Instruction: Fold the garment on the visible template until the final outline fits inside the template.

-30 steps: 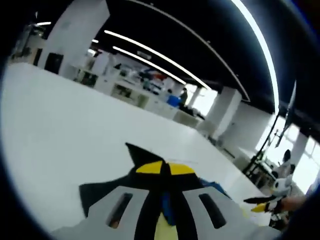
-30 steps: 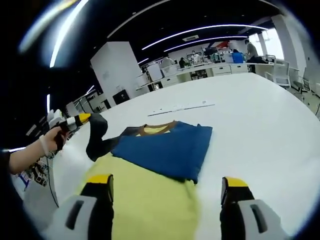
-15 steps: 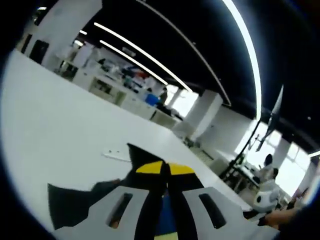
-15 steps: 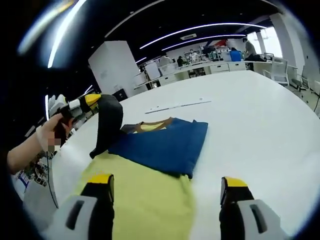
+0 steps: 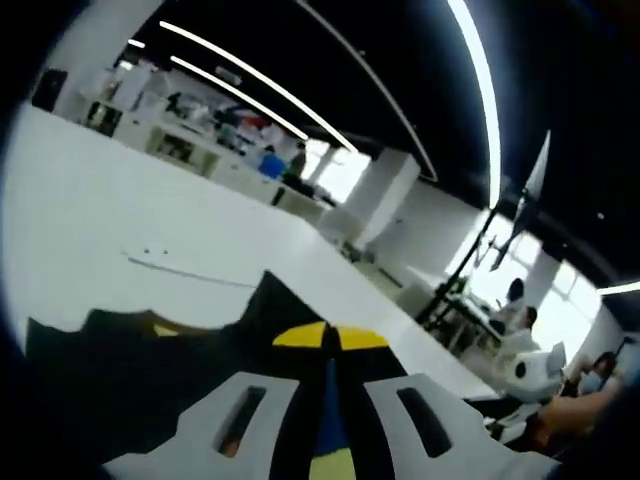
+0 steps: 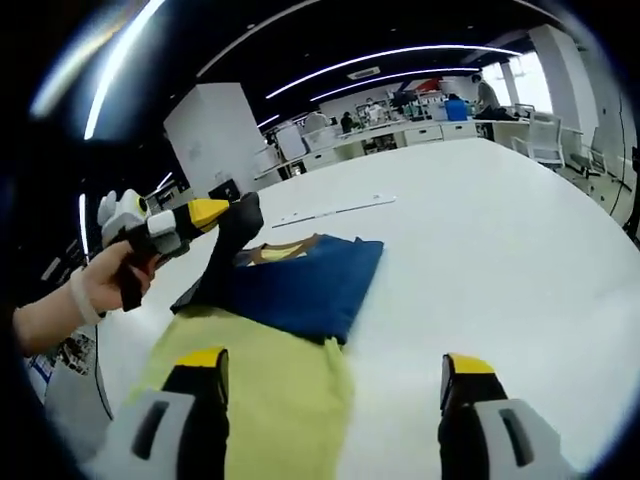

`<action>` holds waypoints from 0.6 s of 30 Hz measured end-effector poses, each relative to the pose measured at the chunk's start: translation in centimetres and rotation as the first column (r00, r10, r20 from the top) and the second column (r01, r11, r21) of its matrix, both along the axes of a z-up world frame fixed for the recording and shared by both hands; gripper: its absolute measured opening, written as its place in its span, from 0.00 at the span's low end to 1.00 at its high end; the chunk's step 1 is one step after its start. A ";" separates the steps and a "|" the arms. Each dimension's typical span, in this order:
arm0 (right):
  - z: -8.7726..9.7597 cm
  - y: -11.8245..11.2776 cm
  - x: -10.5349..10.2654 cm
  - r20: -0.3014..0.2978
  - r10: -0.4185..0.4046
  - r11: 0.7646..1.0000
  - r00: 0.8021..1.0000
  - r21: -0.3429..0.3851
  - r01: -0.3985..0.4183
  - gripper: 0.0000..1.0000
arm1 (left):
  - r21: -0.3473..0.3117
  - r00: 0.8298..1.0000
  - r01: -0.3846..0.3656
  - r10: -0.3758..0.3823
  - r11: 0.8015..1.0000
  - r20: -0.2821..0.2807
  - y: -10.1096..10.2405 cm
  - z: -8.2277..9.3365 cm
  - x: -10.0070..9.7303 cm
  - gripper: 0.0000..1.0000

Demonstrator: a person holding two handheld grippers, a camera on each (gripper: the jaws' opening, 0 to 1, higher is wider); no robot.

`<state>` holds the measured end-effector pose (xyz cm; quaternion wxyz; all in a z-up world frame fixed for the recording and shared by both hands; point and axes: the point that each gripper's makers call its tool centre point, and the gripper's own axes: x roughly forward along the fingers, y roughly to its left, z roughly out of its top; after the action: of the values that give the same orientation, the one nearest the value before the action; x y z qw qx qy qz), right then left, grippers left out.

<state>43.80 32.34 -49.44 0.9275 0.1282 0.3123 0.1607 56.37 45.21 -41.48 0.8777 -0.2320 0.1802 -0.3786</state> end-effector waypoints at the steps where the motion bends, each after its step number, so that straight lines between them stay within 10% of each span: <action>1: -0.1 -0.1 -0.1 -0.004 -0.004 1.000 1.000 -0.001 0.004 0.87 | 0.004 1.000 0.021 -0.021 1.000 -0.011 -0.8 -0.5 -0.4 0.00; 18: -1.4 -1.1 -1.0 -0.031 -0.043 0.999 0.999 0.012 0.043 0.87 | 0.066 0.972 0.212 -0.203 0.975 -0.118 -8.5 -6.4 -4.4 0.00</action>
<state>42.77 31.19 -50.88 0.9250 0.1432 0.3227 0.1406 51.99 36.67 -47.93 0.8303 -0.1979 0.2665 -0.4476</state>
